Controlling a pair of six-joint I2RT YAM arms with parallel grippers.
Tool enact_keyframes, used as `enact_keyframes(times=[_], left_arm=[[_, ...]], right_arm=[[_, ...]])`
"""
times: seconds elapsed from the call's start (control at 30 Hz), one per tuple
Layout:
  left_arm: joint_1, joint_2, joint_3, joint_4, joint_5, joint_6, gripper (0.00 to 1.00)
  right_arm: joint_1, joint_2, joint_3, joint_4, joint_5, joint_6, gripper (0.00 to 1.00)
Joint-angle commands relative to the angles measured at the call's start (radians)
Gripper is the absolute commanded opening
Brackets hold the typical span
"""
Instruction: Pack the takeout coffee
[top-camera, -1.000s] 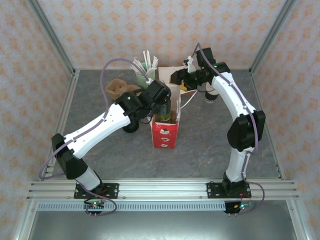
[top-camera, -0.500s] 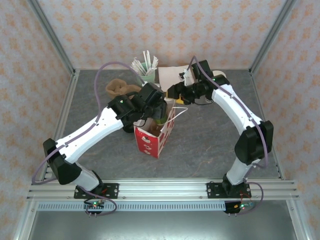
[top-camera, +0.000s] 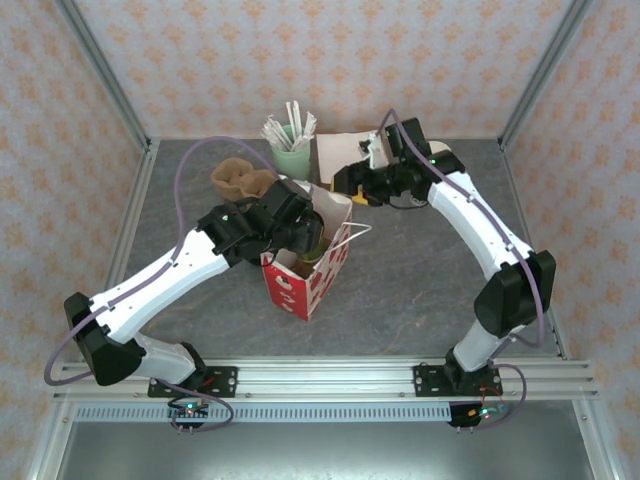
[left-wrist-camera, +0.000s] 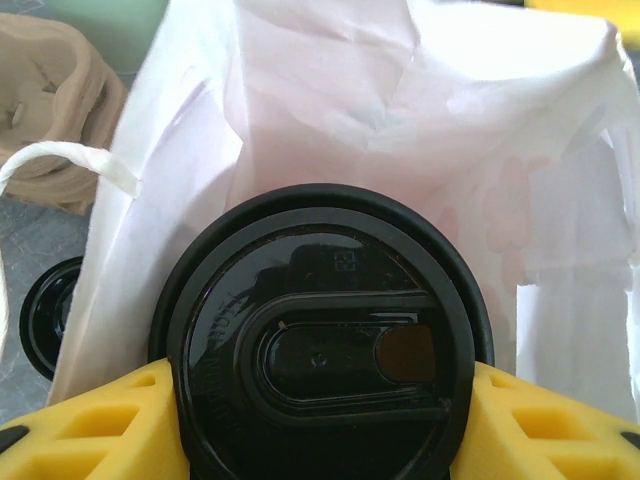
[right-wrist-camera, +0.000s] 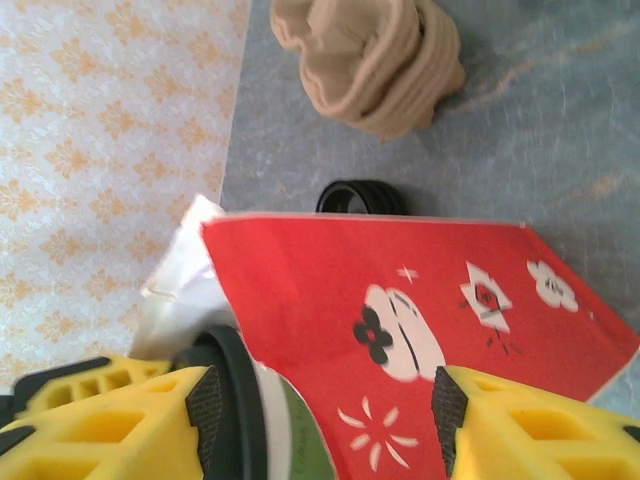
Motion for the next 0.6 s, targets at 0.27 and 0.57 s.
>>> enact_keyframes(times=[0.27, 0.57], left_arm=[[0.004, 0.035, -0.006, 0.071, 0.001, 0.084, 0.56], [0.006, 0.079, -0.010, 0.122, -0.002, 0.104, 0.57]], right_arm=[[0.003, 0.050, 0.020, 0.044, -0.051, -0.188, 0.57], [0.002, 0.038, 0.013, 0.015, -0.089, -0.327, 0.55]])
